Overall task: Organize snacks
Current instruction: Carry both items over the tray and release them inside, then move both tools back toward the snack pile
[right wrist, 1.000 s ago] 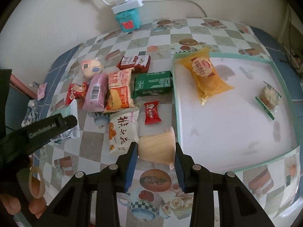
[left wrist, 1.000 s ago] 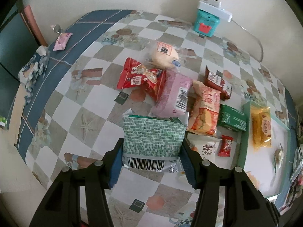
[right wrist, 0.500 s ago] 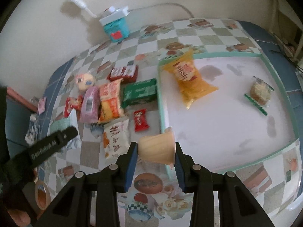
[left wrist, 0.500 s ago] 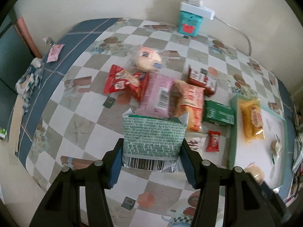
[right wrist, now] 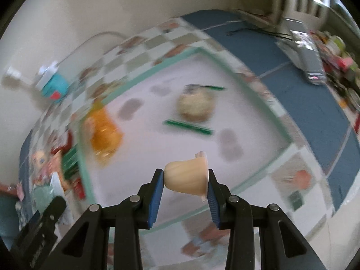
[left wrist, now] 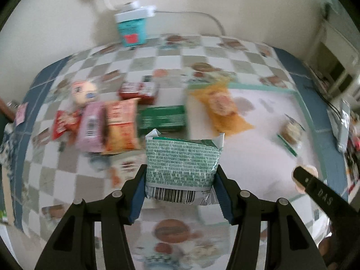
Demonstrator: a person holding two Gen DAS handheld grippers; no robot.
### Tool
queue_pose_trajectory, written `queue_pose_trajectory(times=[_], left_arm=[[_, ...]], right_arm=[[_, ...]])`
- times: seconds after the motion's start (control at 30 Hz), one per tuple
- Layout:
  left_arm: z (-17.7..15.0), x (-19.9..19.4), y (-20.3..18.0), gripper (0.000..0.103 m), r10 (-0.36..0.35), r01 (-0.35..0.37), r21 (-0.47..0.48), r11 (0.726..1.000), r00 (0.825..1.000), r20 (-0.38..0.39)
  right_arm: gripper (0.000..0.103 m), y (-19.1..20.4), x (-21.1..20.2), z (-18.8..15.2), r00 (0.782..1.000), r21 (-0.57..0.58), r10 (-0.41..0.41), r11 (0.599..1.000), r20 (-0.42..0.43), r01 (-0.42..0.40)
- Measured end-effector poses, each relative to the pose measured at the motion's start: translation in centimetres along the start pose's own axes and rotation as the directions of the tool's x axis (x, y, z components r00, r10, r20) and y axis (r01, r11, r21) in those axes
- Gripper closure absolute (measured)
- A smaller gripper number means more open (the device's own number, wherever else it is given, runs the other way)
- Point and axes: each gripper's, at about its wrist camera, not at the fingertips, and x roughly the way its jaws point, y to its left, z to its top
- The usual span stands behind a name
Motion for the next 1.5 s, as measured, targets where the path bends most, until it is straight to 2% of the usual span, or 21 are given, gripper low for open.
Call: queue_pose_trajectory(times=[0.13, 0.33, 0.4, 0.47, 0.57, 0.63, 0.7, 0.73, 0.8, 0.93, 1.0, 1.1, 1.23, 1.37, 1.5], left_arm=[[-0.2, 1.3, -2.6, 0.045, 0.014, -0.014, 0.066, 0.998, 1.0, -0.004], [0.0, 2.0, -4.8, 0.044, -0.001, -0.001, 0.126, 0.992, 1.0, 0.02], [0.1, 2.1, -5.1, 0.04, -0.007, 0.004, 0.138, 0.99, 1.0, 0.02], [0.1, 2.1, -5.1, 0.026, -0.005, 0.002, 0.143, 0.99, 1.0, 0.02], [0.3, 1.9, -4.8, 0.022, -0.008, 0.004, 0.137, 0.991, 1.0, 0.023], [0.4, 1.8, -4.3, 0.02, -0.006, 0.003, 0.122, 0.992, 1.0, 0.025], [0.6, 1.9, -3.5, 0.02, -0.001, -0.001, 0.097, 0.995, 1.0, 0.019], [0.7, 2.0, -3.0, 0.018, 0.004, -0.005, 0.078, 0.997, 1.0, 0.013], [1.1, 2.2, -1.5, 0.007, 0.021, -0.021, 0.02, 1.0, 1.0, 0.0], [1.4, 2.4, 2.0, 0.006, 0.064, -0.067, -0.106, 0.992, 0.998, -0.029], [1.4, 2.5, 4.0, 0.006, 0.093, -0.099, -0.171, 0.98, 0.995, -0.045], [1.3, 2.6, 7.0, 0.006, 0.138, -0.154, -0.262, 0.953, 0.987, -0.078], [0.5, 2.8, 10.6, 0.006, 0.158, -0.195, -0.351, 0.916, 0.979, -0.132], [-0.5, 2.9, 14.4, 0.006, 0.188, -0.253, -0.438, 0.862, 0.964, -0.188], [-1.6, 2.6, 18.0, 0.006, 0.189, -0.282, -0.526, 0.802, 0.956, -0.223]], right_arm=[[0.064, -2.1, 0.6, 0.8, 1.0, 0.056, -0.03, 0.998, -0.003, 0.03], [0.064, -2.8, 1.2, 1.3, 0.999, 0.074, -0.043, 0.996, -0.002, 0.044], [0.063, -2.6, 1.2, 1.3, 0.999, 0.071, -0.053, 0.996, 0.005, 0.053], [0.063, -2.5, 1.2, 1.2, 0.998, 0.068, -0.06, 0.996, 0.01, 0.059], [0.061, -2.3, 1.3, 1.2, 0.998, 0.062, -0.064, 0.996, 0.008, 0.063], [0.052, -2.1, 1.5, 1.1, 0.997, 0.054, -0.078, 0.996, 0.005, 0.077], [0.036, -1.9, 1.6, 0.9, 0.996, 0.05, -0.088, 0.995, 0.002, 0.088], [0.034, -1.7, 1.7, 0.8, 0.995, 0.043, -0.096, 0.995, 0.002, 0.095], [0.026, -1.3, 1.8, 0.6, 0.994, 0.021, -0.112, 0.994, 0.005, 0.112], [0.01, 0.0, 1.6, 0.1, 0.993, -0.017, -0.117, 0.993, 0.025, 0.117], [0.0, 0.9, 1.3, -0.2, 0.994, -0.045, -0.104, 0.993, 0.039, 0.105], [0.0, 2.8, 1.0, -0.7, 0.994, -0.119, -0.091, 0.988, 0.063, 0.098], [0.0, 5.0, 0.5, -1.4, 0.995, -0.186, -0.064, 0.98, 0.073, 0.077], [0.0, 7.1, -0.4, -2.0, 0.994, -0.234, -0.05, 0.97, 0.094, 0.071], [0.0, 9.3, -1.3, -2.6, 0.997, -0.263, 0.007, 0.965, 0.08, 0.015]])
